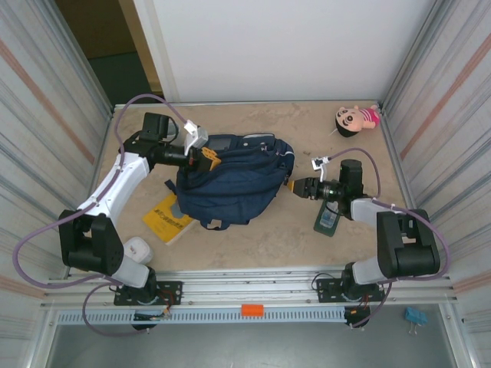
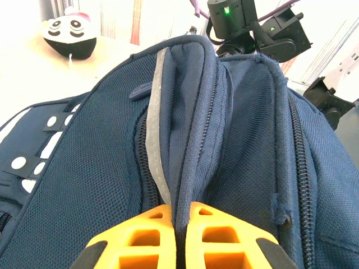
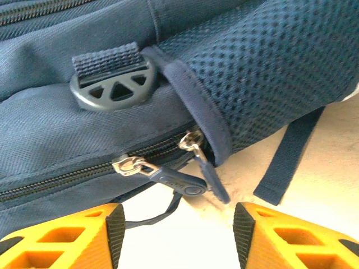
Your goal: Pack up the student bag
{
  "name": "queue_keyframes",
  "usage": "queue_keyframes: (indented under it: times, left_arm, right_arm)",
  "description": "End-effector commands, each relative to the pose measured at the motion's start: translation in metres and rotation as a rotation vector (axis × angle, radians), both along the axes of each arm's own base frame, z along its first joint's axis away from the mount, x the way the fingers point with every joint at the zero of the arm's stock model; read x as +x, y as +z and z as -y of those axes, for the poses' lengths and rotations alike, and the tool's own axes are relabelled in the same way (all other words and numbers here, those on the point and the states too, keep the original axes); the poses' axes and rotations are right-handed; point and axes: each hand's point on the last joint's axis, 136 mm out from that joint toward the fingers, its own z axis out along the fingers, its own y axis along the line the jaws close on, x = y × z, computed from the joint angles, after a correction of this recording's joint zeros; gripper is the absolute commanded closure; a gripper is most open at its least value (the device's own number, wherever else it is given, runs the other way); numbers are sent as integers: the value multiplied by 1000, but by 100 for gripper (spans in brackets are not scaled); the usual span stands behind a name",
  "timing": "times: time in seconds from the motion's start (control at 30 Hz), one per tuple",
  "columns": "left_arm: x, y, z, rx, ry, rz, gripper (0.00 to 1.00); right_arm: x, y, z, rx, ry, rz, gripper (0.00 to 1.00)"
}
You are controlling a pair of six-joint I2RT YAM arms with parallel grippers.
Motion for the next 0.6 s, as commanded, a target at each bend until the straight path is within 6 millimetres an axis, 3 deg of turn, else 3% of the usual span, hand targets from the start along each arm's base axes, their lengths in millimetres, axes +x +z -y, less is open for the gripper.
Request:
queue_keyframes:
  times: [0.0, 0.37, 0.57]
  left_arm:
    - [-14, 57, 2, -113, -77, 148, 100]
    - [-17, 59, 3, -135, -96, 138, 100]
    - [-17, 59, 3, -139, -102, 132, 100]
  right_arm:
    - [-16, 6, -7, 9, 59, 10, 47]
    - [-7, 17, -20, 7, 92, 62, 46]
    - [0, 24, -24, 9, 101, 84, 51]
